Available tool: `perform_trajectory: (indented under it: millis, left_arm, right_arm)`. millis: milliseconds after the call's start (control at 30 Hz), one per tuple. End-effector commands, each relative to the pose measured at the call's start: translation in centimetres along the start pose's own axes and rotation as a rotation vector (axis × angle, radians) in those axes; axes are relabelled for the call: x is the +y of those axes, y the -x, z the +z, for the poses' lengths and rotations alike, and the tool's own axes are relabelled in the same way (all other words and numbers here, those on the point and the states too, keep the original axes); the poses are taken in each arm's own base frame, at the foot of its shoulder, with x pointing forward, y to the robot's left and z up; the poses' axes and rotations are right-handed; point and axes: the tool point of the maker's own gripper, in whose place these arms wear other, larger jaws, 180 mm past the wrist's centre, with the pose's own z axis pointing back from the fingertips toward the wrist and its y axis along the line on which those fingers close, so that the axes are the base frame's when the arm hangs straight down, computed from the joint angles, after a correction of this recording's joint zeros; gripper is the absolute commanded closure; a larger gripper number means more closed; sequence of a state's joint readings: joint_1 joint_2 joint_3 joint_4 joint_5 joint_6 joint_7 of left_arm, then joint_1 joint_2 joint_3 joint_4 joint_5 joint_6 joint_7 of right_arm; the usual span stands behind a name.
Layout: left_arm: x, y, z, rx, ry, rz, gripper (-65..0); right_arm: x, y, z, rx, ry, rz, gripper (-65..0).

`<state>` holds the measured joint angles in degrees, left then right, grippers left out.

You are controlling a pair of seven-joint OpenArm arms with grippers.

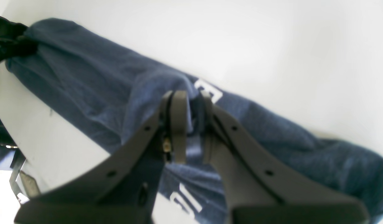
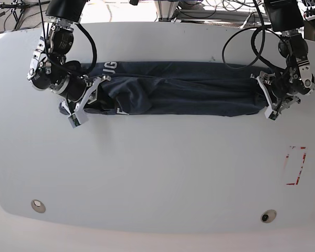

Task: Fold the T-shirt properly
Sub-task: 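Push the right gripper's shirt end inward and press the loose fabric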

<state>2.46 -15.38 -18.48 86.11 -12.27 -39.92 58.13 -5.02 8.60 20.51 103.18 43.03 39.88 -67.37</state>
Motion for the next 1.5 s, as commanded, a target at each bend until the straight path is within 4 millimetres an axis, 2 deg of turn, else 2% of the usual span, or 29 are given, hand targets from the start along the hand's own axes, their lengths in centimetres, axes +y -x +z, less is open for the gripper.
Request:
perform_trajectory:
  millis: [0, 167, 333, 433, 533, 667, 867, 933, 1033, 1233, 1333, 1467]
  left_arm:
    - [0.3, 1.9, -0.1, 0.094, -0.022, -0.017, -30.0]
    - [0.3, 1.9, -0.1, 0.094, -0.022, -0.017, -30.0]
    - [0.3, 1.9, -0.1, 0.094, -0.022, -0.017, -30.0]
    - [0.3, 1.9, -0.1, 0.095, -0.021, -0.016, -30.0]
    - [0.3, 2.0, -0.1, 0.096, -0.021, -0.016, -30.0]
    - [0.3, 2.0, -0.1, 0.096, -0.021, -0.016, -30.0]
    - [0.3, 2.0, -0.1, 0.096, -0.021, -0.016, -30.0]
    - [0.3, 2.0, -0.1, 0.096, -0.021, -0.016, -30.0]
    - [0.3, 2.0, -0.1, 0.096, -0.021, -0.016, -30.0]
    - [0.3, 2.0, -0.1, 0.096, -0.021, -0.016, -30.0]
    - [0.3, 2.0, -0.1, 0.096, -0.021, -0.016, -30.0]
    - [0.3, 2.0, -0.1, 0.096, -0.021, -0.016, -30.0]
  right_arm:
    - [0.5, -0.5, 0.5, -0.035, -0.018, 0.006, -7.1]
    - [1.2, 1.6, 0.3, 0.003, -0.032, -0.026, -7.1]
    - [1.8, 3.5, -1.3, 0.051, -0.066, -0.077, -7.1]
    - [1.2, 3.3, -2.2, 0.038, -0.062, -0.096, -7.1]
    - [1.8, 2.8, -3.9, 0.024, -0.096, -0.111, -7.1]
    - [2.1, 1.0, -5.1, 0.008, -0.122, -0.083, -7.1]
    - [2.5, -2.0, -5.1, -0.028, -0.130, -0.014, -7.5]
    - [2.5, -3.0, -4.8, -0.031, -0.120, 0.018, -9.0]
    - [2.6, -3.9, -4.3, -0.028, -0.109, 0.058, -17.1]
    - [2.5, -3.8, -4.1, -0.025, -0.103, 0.063, -37.9]
    - [2.4, -3.3, -4.4, -0.013, -0.106, 0.053, -42.3]
    - [2.1, -3.1, -4.4, -0.006, -0.104, 0.051, -41.5]
